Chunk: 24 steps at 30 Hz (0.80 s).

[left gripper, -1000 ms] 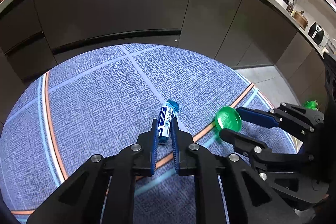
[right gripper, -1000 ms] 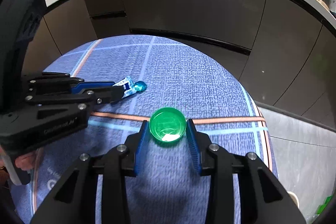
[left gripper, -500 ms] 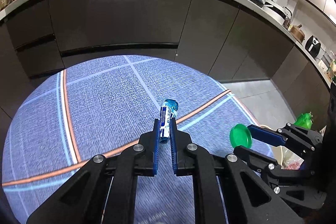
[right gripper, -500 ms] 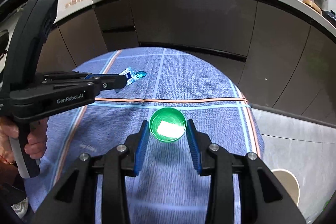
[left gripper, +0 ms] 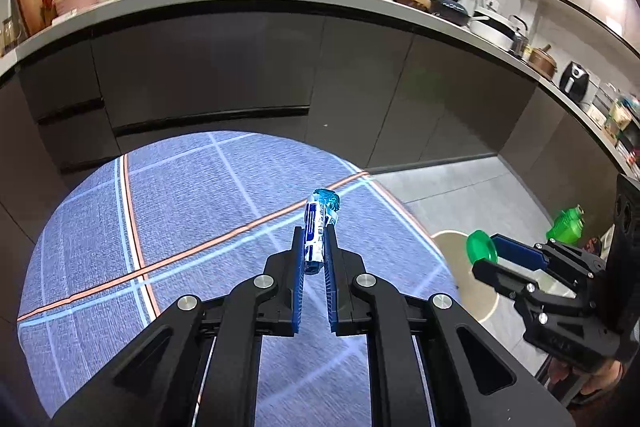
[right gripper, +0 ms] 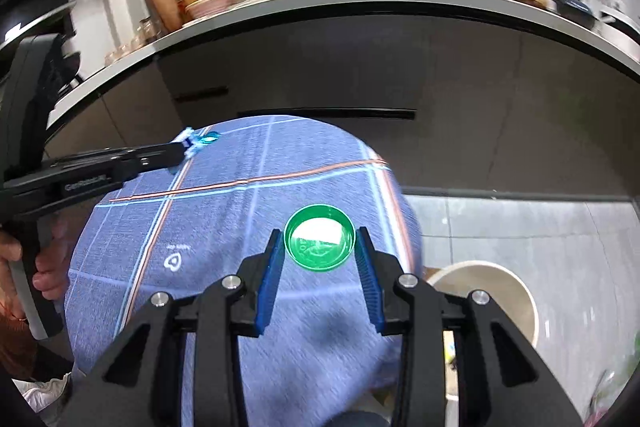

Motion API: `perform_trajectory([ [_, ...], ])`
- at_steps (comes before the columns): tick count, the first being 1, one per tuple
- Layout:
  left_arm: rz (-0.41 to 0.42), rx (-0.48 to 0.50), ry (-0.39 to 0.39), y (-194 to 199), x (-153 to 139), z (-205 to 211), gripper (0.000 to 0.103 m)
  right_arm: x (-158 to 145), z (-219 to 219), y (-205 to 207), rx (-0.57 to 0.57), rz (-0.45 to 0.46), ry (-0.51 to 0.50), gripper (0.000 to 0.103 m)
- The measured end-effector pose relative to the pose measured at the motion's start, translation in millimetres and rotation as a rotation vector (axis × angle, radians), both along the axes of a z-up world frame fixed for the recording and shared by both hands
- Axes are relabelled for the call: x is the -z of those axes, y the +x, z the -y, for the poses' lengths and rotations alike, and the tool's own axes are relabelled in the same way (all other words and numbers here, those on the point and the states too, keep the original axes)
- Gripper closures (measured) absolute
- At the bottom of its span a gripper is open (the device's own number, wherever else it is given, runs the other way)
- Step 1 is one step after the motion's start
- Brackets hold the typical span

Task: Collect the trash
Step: 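Lift the candy roll and green cap and carry both over the white bin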

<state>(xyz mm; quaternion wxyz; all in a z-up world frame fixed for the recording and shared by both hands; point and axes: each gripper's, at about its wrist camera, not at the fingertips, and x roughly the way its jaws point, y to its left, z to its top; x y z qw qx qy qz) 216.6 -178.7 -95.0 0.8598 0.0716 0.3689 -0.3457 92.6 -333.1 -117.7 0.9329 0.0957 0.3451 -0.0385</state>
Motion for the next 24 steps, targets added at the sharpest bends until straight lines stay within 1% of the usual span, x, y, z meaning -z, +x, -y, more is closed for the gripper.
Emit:
perform_trajectory([
  [5, 0.001, 0.031, -0.001, -25.2, -3.4, 11.6, 0.095, -2.9, 16.4, -33.1, 0.061, 0.012, 0.017, 0.066],
  [11, -0.027, 0.088, 0.016, -48.2, 10.0, 32.0, 0.094, -1.6, 23.4, -58.7, 0.101, 0.017, 0.028, 0.066],
  [17, -0.063, 0.144, 0.035, -67.1, 27.0, 57.1, 0.094, 5.5, 34.5, -78.8, 0.139, 0.014, 0.046, 0.066],
  [24, -0.078, 0.185, 0.043, -81.0, 34.8, 81.8, 0.094, 11.8, 47.6, -91.7, 0.180, 0.008, 0.062, 0.066],
])
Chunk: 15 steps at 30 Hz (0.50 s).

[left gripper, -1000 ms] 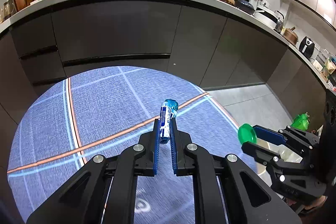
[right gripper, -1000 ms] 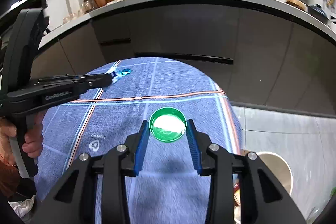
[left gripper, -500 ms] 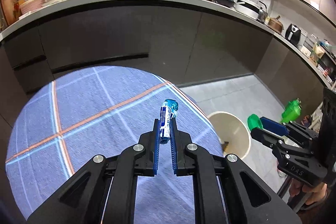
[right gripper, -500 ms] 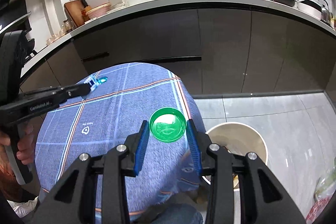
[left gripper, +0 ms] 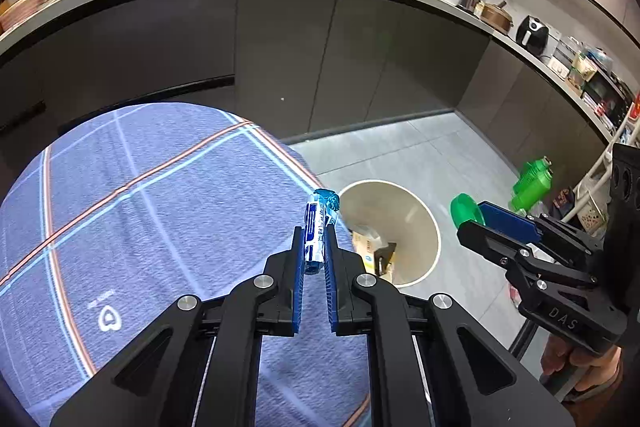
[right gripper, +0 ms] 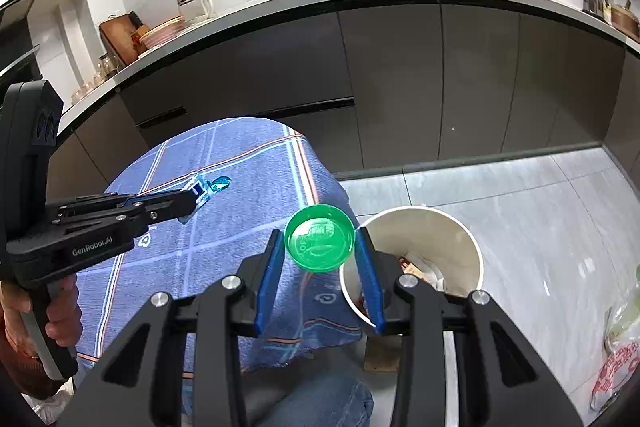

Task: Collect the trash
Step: 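Lift the candy roll and green cap and carry both over the white bin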

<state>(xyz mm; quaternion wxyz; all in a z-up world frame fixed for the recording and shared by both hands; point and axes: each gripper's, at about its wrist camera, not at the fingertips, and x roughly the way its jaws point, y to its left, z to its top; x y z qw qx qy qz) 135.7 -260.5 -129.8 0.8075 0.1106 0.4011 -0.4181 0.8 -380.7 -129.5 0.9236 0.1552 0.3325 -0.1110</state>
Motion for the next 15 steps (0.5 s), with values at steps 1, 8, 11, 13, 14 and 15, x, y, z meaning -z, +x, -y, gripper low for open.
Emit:
perform_trajectory([
  [1, -0.002, 0.005, 0.002, -0.7, 1.1, 3.2, 0.094, 1.5, 2.1, -1.8, 0.004, -0.002, 0.002, 0.066],
  [8, -0.015, 0.041, 0.031, -8.7, 13.2, 30.9, 0.094, 18.6, 16.0, -12.1, 0.035, -0.027, 0.024, 0.066],
  [11, -0.020, 0.051, 0.042, -12.3, 18.5, 41.7, 0.094, 27.2, 23.7, -14.7, 0.049, -0.039, 0.040, 0.066],
  [13, -0.024, 0.057, 0.046, -11.1, 21.4, 47.9, 0.094, 31.9, 29.3, -15.3, 0.056, -0.045, 0.049, 0.066],
  [14, -0.026, 0.060, 0.047, -11.2, 23.1, 51.7, 0.094, 35.4, 32.6, -15.6, 0.063, -0.050, 0.056, 0.066],
  [15, -0.027, 0.062, 0.049, -11.1, 24.5, 54.9, 0.094, 38.3, 35.1, -16.1, 0.067, -0.054, 0.062, 0.066],
])
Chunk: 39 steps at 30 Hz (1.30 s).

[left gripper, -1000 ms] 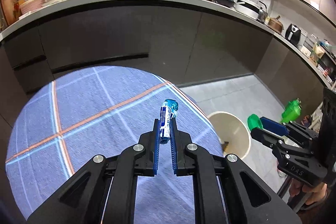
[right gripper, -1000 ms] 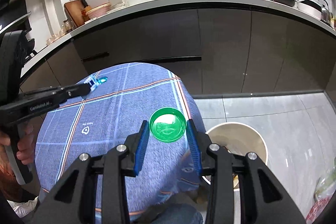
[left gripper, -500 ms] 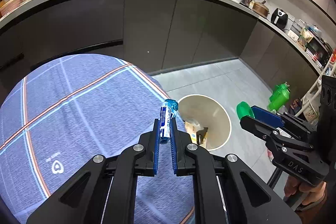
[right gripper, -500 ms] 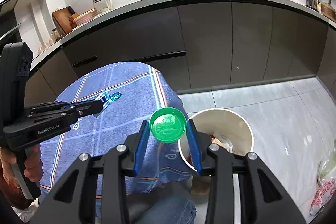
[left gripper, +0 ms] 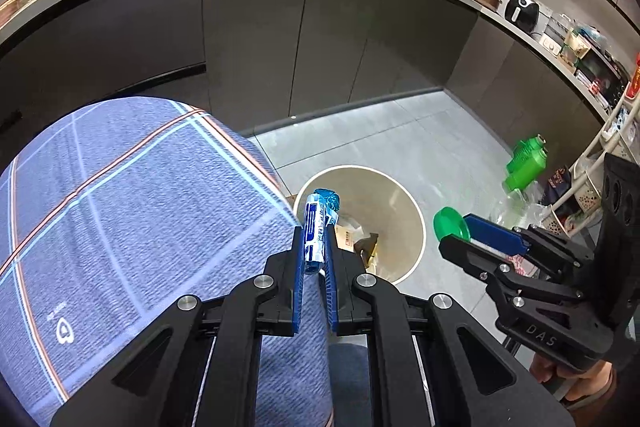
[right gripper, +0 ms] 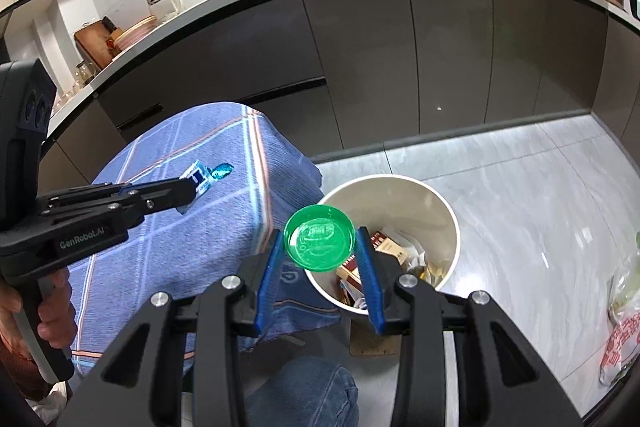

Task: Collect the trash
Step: 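Lift the candy roll and green cap and carry both over the white bin, then open both grippers to drop the candy roll and cap into the bin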

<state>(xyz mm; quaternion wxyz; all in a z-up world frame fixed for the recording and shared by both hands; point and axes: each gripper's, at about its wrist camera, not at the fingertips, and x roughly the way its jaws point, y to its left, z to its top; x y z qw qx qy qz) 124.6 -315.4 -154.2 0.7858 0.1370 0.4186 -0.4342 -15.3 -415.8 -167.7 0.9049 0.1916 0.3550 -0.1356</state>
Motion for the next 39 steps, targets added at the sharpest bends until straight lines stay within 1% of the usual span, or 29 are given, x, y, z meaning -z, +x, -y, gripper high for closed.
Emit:
perform_trajectory([
  [11, -0.005, 0.033, 0.042, 3.5, 23.1, 40.7, 0.094, 31.0, 24.7, 5.7, 0.033, -0.044, 0.046, 0.066],
  [14, -0.004, 0.045, 0.054, 5.0, 29.0, 52.4, 0.094, 38.9, 31.4, 7.9, 0.029, -0.041, 0.052, 0.066],
  [19, 0.001, 0.060, 0.071, 6.9, 34.8, 70.4, 0.094, 51.4, 42.0, 13.2, 0.034, -0.044, 0.053, 0.066],
  [23, 0.003, 0.063, 0.080, 12.8, 41.1, 82.6, 0.091, 60.1, 49.3, 21.9, 0.028, -0.048, 0.034, 0.066],
  [25, 0.007, 0.060, 0.080, 17.1, 44.1, 86.0, 0.084, 65.1, 51.9, 26.2, 0.018, -0.049, 0.020, 0.064],
  [26, 0.009, 0.058, 0.079, 19.1, 45.1, 87.4, 0.068, 69.8, 51.7, 28.2, -0.003, -0.051, 0.015, 0.053],
  [27, 0.020, 0.045, 0.072, 21.3, 44.9, 87.5, 0.041, 73.0, 51.6, 29.9, -0.019, -0.054, 0.013, 0.033],
  [28, 0.038, 0.024, 0.065, 22.1, 43.4, 87.1, 0.029, 75.7, 50.0, 30.9, -0.028, -0.058, 0.002, 0.028],
  [29, 0.057, 0.006, 0.053, 22.9, 41.6, 86.1, 0.017, 78.1, 46.8, 31.2, -0.037, -0.065, -0.028, 0.025],
  [30, 0.079, -0.016, 0.035, 23.8, 38.6, 83.2, 0.011, 79.4, 44.1, 31.3, -0.046, -0.074, -0.049, 0.020],
  [31, 0.087, -0.026, 0.024, 25.3, 36.5, 81.2, 0.008, 80.7, 41.4, 30.9, -0.053, -0.081, -0.066, 0.017],
  [33, 0.074, -0.040, 0.012, 28.6, 34.9, 79.7, 0.009, 81.0, 36.2, 28.5, -0.054, -0.078, -0.080, 0.003],
  [35, 0.053, -0.060, 0.003, 33.5, 34.2, 76.3, 0.009, 80.7, 31.6, 26.9, -0.067, -0.078, -0.076, 0.004],
  [39, 0.037, -0.093, -0.009, 35.5, 31.3, 66.3, 0.009, 77.5, 24.9, 27.4, -0.077, -0.091, -0.069, 0.004],
])
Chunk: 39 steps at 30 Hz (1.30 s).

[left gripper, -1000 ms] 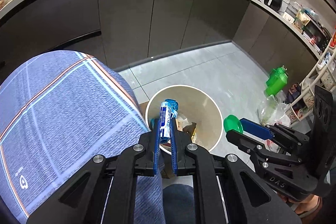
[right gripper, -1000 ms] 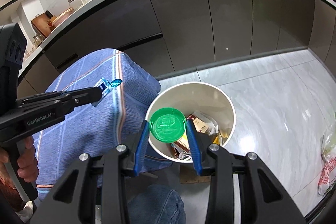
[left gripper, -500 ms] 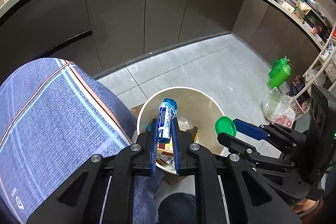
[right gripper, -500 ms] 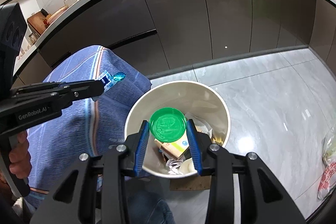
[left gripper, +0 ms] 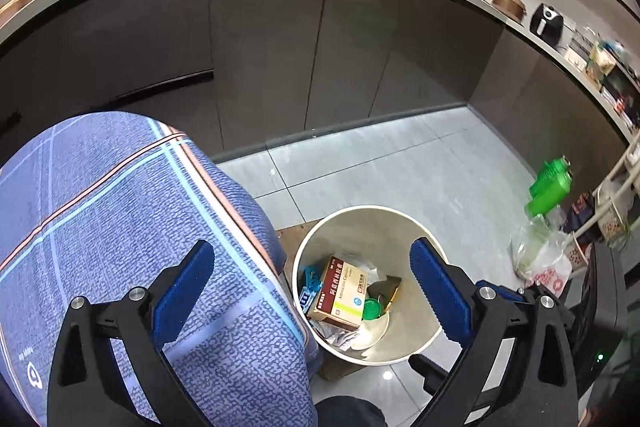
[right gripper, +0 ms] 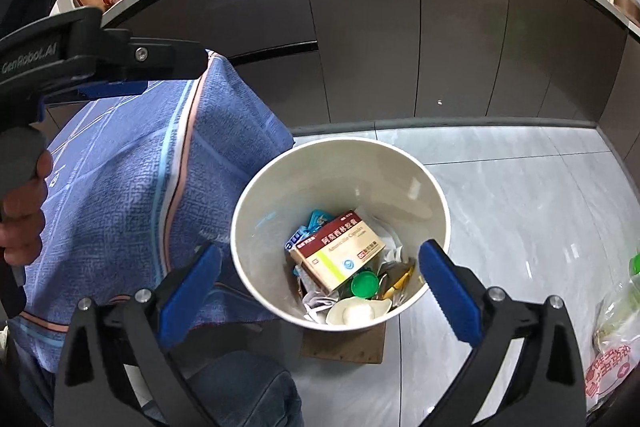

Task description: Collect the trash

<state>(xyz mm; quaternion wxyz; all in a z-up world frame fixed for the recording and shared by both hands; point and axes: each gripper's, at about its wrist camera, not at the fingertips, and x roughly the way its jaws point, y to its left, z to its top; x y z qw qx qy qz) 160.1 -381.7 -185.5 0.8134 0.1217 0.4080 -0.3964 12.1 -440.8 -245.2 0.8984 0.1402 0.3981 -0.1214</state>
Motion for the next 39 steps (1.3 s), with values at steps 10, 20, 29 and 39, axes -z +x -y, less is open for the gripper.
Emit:
perform_trajectory([
  [10, 0.052, -0.056, -0.022, -6.3, -33.3, -37.9, 0.009, -39.8, -12.1, -2.8, 0.025, 0.053, -0.006, 0.003],
  [20, 0.192, -0.248, -0.018, -27.7, -96.8, -145.5, 0.009, -124.5, -67.0, -7.4, 0.019, 0.172, -0.074, 0.003],
  [29, 0.263, -0.357, -0.043, -57.7, -138.3, -220.9, 0.009, -176.9, -132.2, -10.1, -0.022, 0.239, -0.132, 0.003],
  [39, 0.293, -0.430, -0.076, -78.9, -159.3, -281.2, 0.009, -219.2, -186.3, -16.8, -0.039, 0.295, -0.215, 0.003],
])
